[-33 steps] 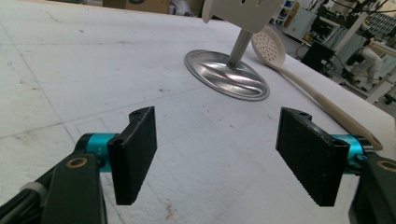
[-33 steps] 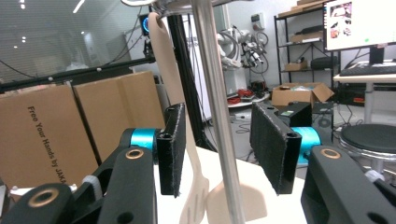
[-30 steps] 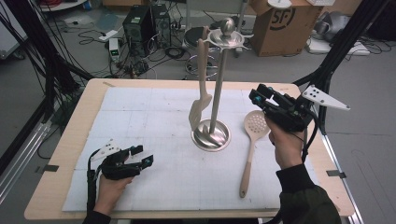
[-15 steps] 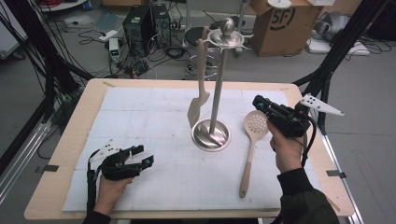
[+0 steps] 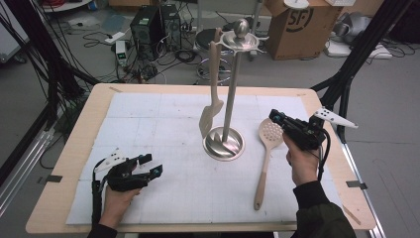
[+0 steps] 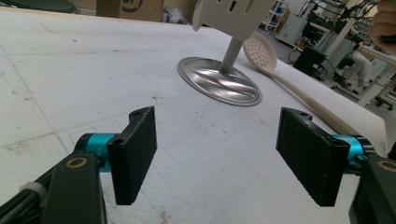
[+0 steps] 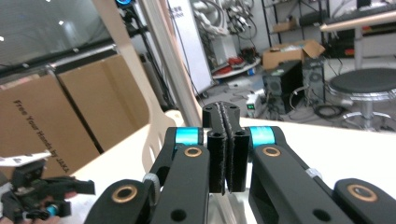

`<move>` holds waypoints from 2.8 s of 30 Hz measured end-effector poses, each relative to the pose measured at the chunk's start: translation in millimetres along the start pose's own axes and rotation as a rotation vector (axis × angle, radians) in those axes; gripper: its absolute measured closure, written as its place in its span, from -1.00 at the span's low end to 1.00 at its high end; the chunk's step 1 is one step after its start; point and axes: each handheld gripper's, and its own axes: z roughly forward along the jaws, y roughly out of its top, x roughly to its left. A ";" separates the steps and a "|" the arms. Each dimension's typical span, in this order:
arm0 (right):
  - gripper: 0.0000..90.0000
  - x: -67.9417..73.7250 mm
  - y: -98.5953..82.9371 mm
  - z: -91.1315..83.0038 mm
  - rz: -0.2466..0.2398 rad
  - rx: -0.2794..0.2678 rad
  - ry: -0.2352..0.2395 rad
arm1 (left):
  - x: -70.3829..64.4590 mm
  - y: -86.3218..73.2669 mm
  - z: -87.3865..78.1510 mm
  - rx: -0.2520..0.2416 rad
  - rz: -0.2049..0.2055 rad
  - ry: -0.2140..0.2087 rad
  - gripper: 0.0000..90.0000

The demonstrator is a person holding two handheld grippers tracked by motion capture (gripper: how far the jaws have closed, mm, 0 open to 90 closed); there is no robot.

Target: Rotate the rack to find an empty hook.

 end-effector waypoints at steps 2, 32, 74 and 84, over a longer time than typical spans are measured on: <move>1.00 -3.9 -5.7 0.1 0.004 0.009 -0.016 | -0.1 0.0 0.0 0.000 0.001 0.000 -0.35; 1.00 -38.0 -73.3 15.9 0.131 0.261 -0.101 | -0.7 0.0 0.3 0.004 0.004 -0.003 -0.35; 1.00 -64.7 -111.7 44.6 0.159 0.610 -0.313 | 0.9 -0.2 -1.9 0.000 -0.002 -0.001 -0.35; 1.00 -77.5 -111.1 20.5 0.205 0.569 -0.351 | 0.6 -0.4 -1.9 0.000 -0.002 -0.001 -0.35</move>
